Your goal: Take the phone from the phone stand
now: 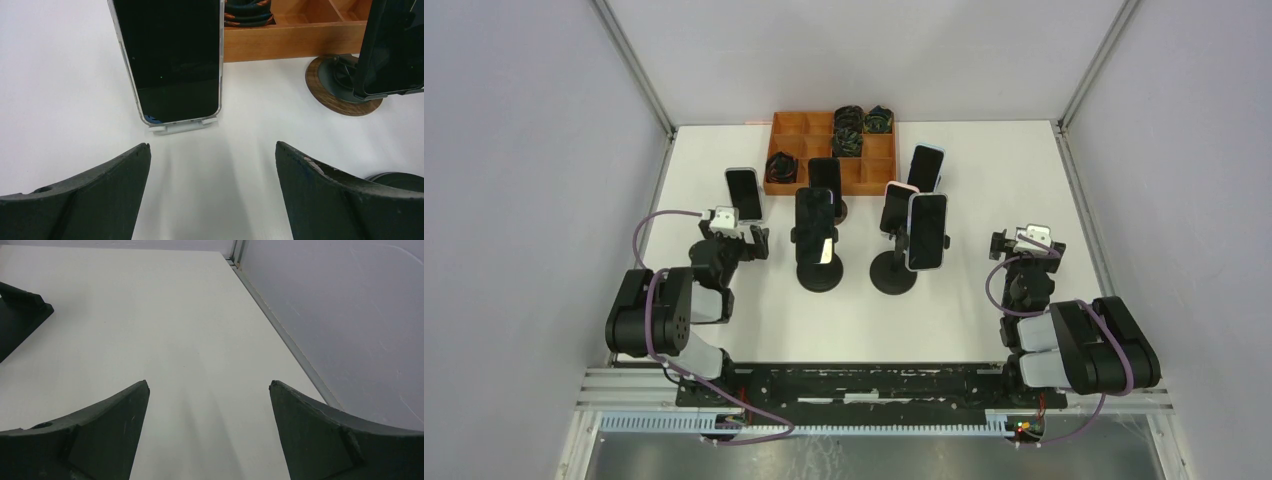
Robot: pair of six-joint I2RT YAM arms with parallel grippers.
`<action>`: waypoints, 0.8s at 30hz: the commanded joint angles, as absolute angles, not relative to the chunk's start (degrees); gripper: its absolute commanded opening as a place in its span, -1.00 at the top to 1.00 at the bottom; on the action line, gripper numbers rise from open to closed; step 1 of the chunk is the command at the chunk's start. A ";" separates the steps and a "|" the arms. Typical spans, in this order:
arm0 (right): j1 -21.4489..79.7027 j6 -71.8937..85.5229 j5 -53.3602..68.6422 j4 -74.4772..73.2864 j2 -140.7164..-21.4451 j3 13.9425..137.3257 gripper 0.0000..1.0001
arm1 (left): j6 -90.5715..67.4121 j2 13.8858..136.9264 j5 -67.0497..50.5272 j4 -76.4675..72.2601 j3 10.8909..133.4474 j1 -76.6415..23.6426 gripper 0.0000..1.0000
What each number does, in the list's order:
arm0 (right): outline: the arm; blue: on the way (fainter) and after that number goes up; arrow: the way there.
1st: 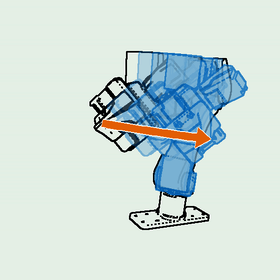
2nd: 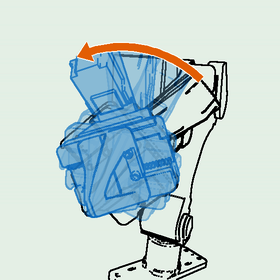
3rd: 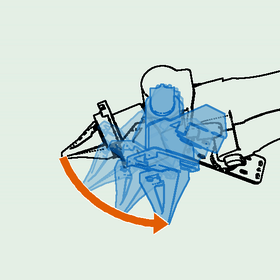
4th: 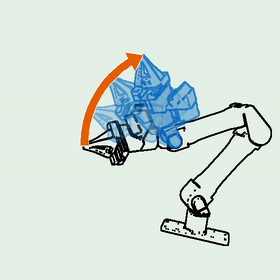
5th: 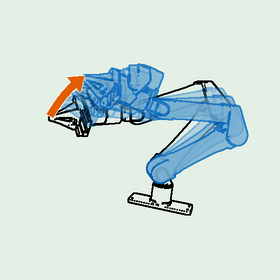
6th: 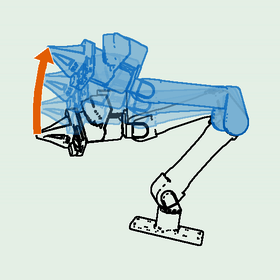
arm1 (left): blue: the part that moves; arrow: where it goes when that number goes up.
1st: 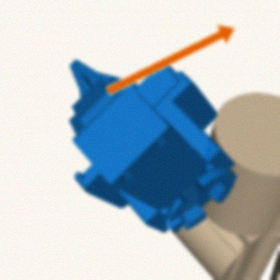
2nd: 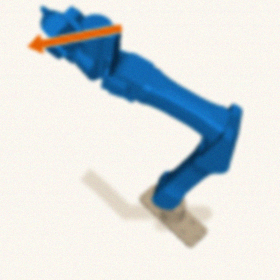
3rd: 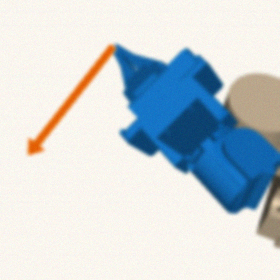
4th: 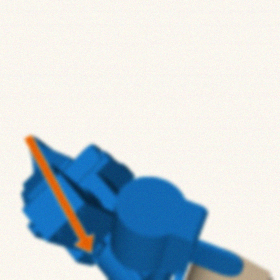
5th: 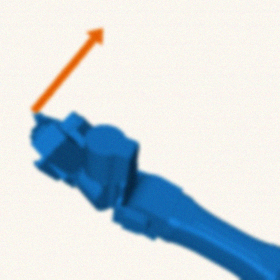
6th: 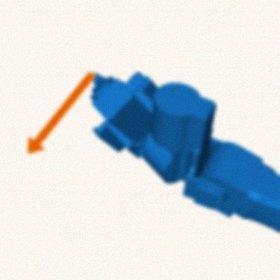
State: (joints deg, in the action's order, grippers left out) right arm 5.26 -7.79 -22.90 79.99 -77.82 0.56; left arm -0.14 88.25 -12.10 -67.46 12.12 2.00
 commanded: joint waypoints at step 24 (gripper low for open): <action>7.26 6.09 -41.14 34.37 -63.65 11.06 -0.96 | 3.93 78.99 -16.72 -8.99 43.93 3.97 -1.00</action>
